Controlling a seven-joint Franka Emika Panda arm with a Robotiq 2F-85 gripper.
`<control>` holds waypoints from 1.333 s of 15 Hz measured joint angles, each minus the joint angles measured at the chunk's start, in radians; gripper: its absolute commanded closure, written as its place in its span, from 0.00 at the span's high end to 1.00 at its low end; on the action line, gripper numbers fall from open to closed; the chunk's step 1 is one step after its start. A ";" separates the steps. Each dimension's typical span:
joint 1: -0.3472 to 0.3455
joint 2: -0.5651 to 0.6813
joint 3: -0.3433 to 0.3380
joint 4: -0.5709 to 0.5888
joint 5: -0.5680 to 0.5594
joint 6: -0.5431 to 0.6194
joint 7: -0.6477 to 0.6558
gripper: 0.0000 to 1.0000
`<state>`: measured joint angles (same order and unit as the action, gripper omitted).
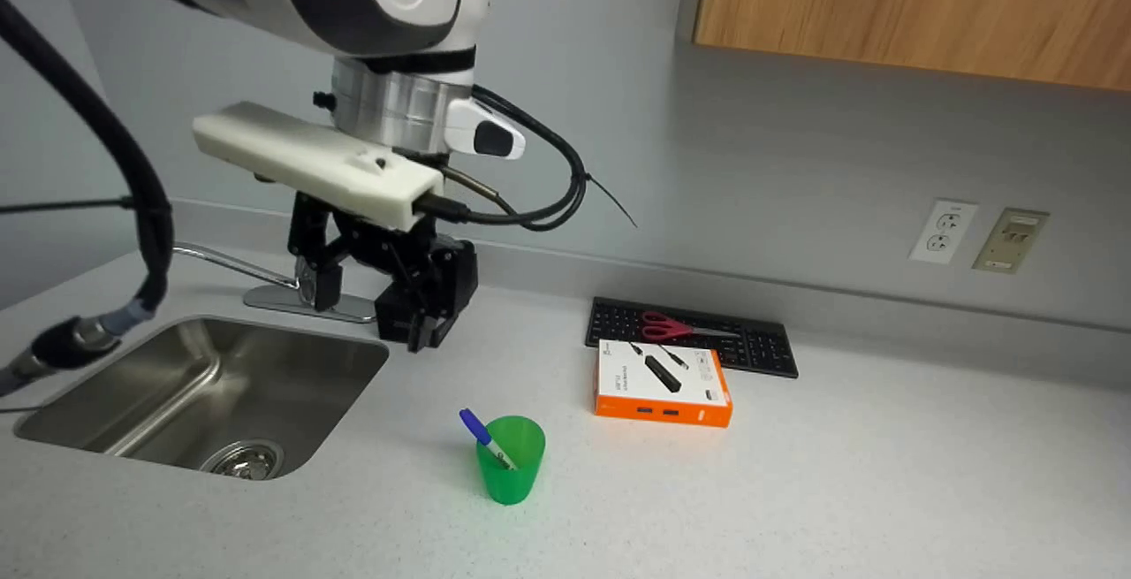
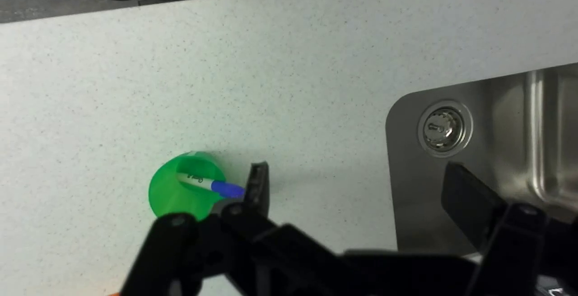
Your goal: Take the sharpie from the green cup and put it on the counter top
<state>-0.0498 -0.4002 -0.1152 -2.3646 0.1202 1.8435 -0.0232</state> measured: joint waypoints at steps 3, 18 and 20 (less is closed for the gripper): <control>-0.008 0.013 0.005 -0.079 -0.016 0.162 0.035 1.00; -0.034 0.044 0.031 -0.169 -0.085 0.403 0.158 1.00; -0.044 0.057 0.050 -0.193 -0.127 0.457 0.201 1.00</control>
<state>-0.0939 -0.3430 -0.0648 -2.5577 -0.0069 2.3002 0.1779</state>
